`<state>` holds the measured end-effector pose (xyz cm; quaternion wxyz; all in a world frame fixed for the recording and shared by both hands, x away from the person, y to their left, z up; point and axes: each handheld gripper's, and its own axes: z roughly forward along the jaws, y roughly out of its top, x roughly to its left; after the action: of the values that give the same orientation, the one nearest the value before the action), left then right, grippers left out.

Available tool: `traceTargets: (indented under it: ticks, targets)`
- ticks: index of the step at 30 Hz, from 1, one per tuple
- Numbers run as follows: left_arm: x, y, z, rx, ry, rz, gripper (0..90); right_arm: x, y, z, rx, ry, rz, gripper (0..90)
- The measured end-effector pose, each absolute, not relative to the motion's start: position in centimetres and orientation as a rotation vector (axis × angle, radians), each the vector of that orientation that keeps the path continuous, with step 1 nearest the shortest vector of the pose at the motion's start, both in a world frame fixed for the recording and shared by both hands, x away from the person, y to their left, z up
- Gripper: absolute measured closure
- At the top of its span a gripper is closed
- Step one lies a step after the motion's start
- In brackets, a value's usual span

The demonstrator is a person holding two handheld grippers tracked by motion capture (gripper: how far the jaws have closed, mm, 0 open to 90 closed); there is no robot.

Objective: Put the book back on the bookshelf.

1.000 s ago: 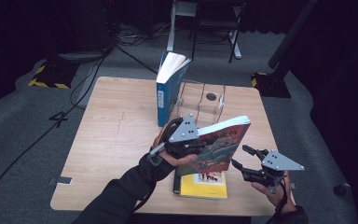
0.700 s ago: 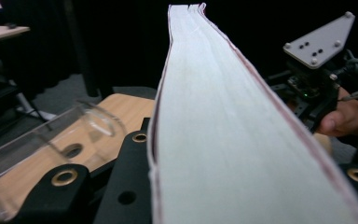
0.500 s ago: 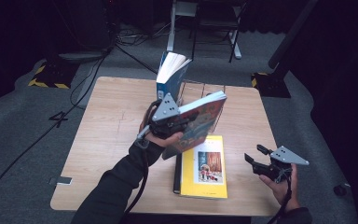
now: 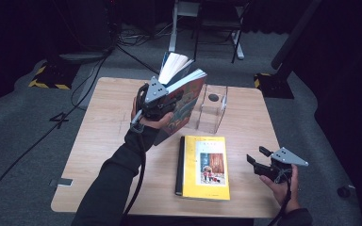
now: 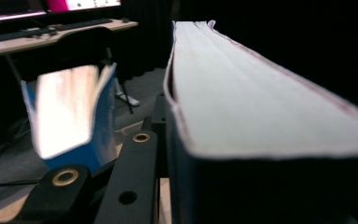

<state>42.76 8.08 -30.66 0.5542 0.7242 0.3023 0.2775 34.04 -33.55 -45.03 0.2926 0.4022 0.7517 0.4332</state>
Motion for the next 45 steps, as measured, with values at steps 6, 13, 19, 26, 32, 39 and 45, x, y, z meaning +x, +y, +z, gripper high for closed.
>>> traceTargets:
  ticks: [6, 13, 19, 26, 32, 39, 45]
  targets:
    - [45.1, 6.8, -30.9, 1.727, 0.755, 0.679, 73.4, 34.1, -33.1, -45.5, 1.059, 2.029, 1.129, 37.2]
    - [46.9, 4.5, -31.8, 1.742, 0.811, 0.698, 73.5, 34.1, -32.9, -45.7, 1.045, 2.048, 1.127, 38.0]
    - [48.3, 2.4, -32.7, 1.763, 0.835, 0.740, 73.4, 34.2, -32.9, -45.8, 1.033, 2.063, 1.165, 38.2]
    - [50.0, 0.7, -33.3, 1.757, 0.897, 0.777, 73.4, 34.1, -32.5, -45.9, 1.026, 2.086, 1.163, 36.8]
    - [51.1, -0.7, -33.6, 1.751, 0.928, 0.827, 73.3, 34.2, -32.5, -45.9, 1.017, 2.089, 1.165, 36.7]
    - [52.5, -1.8, -34.0, 1.714, 0.955, 0.850, 73.4, 34.2, -32.5, -46.0, 1.018, 2.100, 1.174, 36.8]
    - [53.4, -2.3, -34.9, 1.671, 0.980, 0.846, 73.4, 34.3, -32.5, -46.1, 1.007, 2.130, 1.188, 35.3]
